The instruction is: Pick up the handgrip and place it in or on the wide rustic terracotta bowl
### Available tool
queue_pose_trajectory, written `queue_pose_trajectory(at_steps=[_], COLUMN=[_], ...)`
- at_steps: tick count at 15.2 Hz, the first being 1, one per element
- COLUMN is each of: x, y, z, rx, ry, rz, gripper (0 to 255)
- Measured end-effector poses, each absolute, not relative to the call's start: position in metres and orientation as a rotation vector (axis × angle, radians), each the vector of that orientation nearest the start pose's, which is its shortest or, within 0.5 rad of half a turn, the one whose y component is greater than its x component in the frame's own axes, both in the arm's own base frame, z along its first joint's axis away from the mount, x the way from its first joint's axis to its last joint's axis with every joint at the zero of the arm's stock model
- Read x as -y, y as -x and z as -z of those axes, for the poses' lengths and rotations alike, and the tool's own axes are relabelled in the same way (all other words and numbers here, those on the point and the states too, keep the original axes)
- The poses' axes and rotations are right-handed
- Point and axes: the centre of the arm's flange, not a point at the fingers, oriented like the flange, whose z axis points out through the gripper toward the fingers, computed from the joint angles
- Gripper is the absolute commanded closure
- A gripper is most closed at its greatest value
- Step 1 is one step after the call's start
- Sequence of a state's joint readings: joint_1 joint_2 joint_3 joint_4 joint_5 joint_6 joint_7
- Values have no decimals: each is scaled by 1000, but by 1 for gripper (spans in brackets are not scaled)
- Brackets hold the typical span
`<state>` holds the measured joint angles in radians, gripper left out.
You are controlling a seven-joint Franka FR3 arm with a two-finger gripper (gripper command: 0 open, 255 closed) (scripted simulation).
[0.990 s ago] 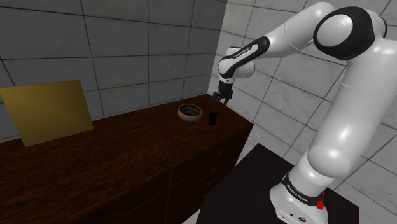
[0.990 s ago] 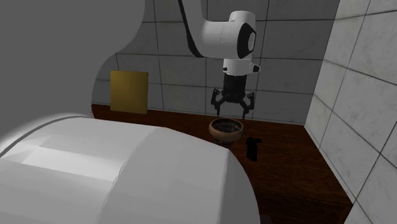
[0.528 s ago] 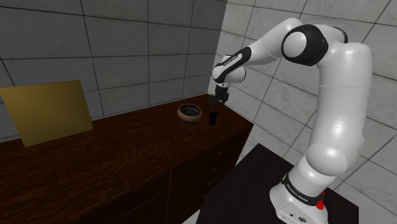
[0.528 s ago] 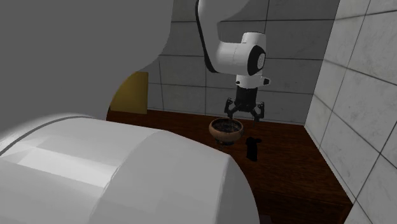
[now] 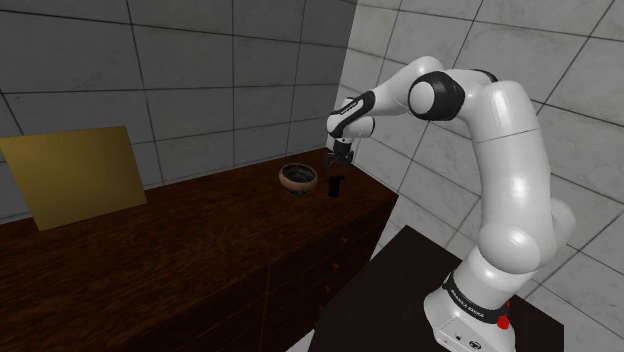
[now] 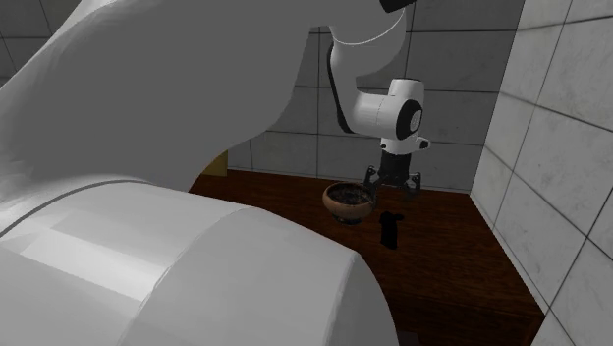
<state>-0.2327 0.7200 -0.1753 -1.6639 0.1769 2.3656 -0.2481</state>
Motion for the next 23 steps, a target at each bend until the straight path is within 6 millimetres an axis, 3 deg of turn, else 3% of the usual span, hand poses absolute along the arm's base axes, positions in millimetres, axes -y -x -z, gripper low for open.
queue_pose_trajectory(at_steps=[7,13,14,23], x=[260,260,260,260], y=[-633,-634,-634,-634], z=[-155,-151,-151,-151], rx=[-386,-386,-386,-386], ry=[3109,3109,3110,3110], rz=[0,1,1,1], gripper=[0,0,255,255])
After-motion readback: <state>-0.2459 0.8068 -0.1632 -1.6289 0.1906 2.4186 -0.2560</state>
